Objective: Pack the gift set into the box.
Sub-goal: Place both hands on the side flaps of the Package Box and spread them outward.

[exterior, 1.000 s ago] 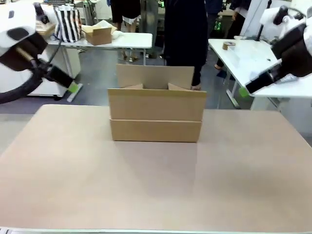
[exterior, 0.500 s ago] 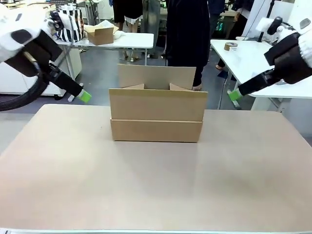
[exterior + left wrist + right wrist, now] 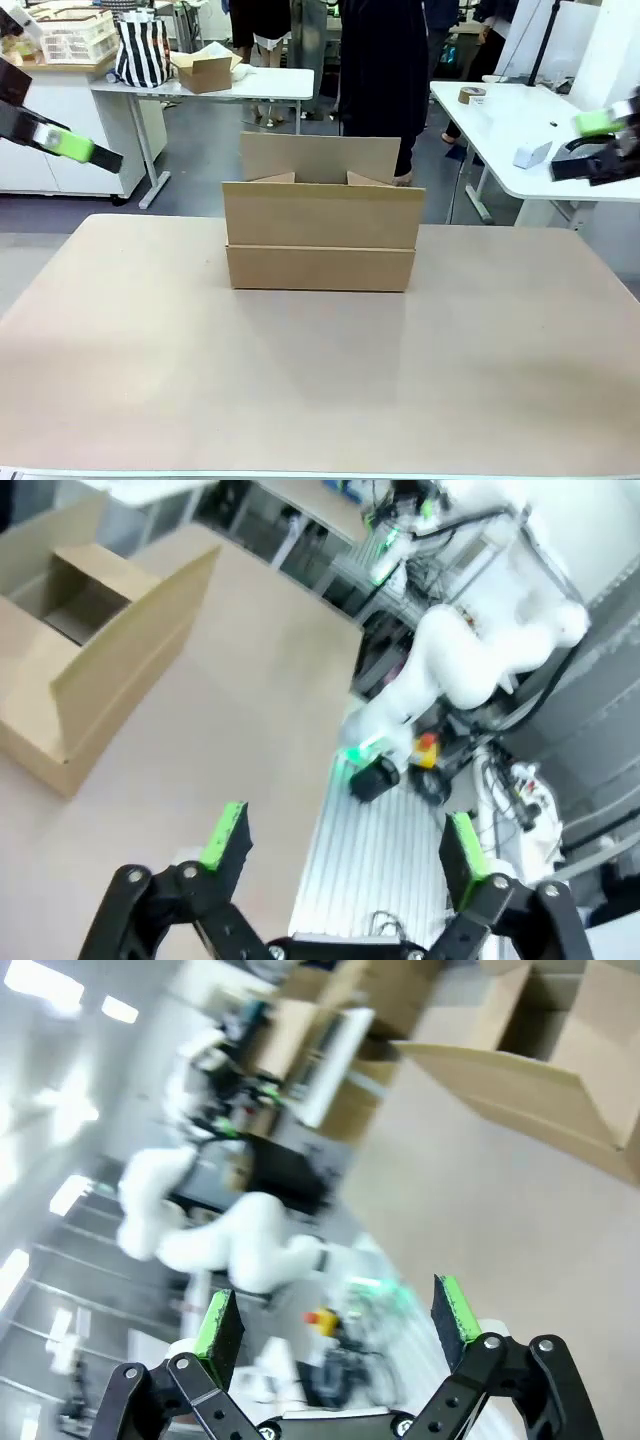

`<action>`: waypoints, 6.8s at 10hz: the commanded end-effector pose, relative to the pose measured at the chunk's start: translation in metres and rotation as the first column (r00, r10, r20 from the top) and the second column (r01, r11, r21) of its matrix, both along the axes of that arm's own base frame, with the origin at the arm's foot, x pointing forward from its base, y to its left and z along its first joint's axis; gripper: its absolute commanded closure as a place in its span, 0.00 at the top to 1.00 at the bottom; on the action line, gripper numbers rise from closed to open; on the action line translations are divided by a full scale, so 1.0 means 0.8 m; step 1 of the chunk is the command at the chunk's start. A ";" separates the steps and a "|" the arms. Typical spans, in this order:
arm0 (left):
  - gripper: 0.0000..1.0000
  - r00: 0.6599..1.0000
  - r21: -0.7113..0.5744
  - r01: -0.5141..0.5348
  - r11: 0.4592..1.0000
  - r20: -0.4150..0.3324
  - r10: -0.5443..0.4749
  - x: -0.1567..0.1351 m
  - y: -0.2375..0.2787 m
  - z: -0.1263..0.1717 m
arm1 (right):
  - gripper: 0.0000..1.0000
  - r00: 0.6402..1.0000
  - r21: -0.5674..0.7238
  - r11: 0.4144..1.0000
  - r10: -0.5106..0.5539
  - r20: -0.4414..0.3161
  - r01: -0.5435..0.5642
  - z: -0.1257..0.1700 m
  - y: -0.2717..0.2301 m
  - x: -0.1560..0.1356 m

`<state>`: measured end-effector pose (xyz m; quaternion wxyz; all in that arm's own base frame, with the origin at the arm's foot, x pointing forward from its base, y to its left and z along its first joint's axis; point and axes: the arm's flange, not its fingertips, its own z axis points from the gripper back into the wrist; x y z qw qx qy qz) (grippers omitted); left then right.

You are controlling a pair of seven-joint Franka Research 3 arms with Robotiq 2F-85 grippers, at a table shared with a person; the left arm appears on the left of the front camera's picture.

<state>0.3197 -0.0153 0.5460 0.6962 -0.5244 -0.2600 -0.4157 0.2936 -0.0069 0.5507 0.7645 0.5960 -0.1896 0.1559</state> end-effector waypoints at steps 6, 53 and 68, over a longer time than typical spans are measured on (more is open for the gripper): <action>1.00 0.998 -0.039 -0.040 0.998 -0.044 0.038 0.003 0.020 -0.008 | 1.00 0.997 0.077 0.996 -0.029 -0.077 0.035 -0.012 -0.018 0.007; 1.00 0.321 0.758 -0.494 -0.427 0.615 0.721 0.324 -0.499 -0.152 | 1.00 0.997 0.077 0.996 -0.029 -0.077 0.035 -0.012 -0.018 0.007; 1.00 0.316 0.715 -0.339 -0.611 0.698 0.642 0.336 -0.449 -0.171 | 1.00 0.997 0.077 0.996 -0.029 -0.077 0.035 -0.012 -0.018 0.007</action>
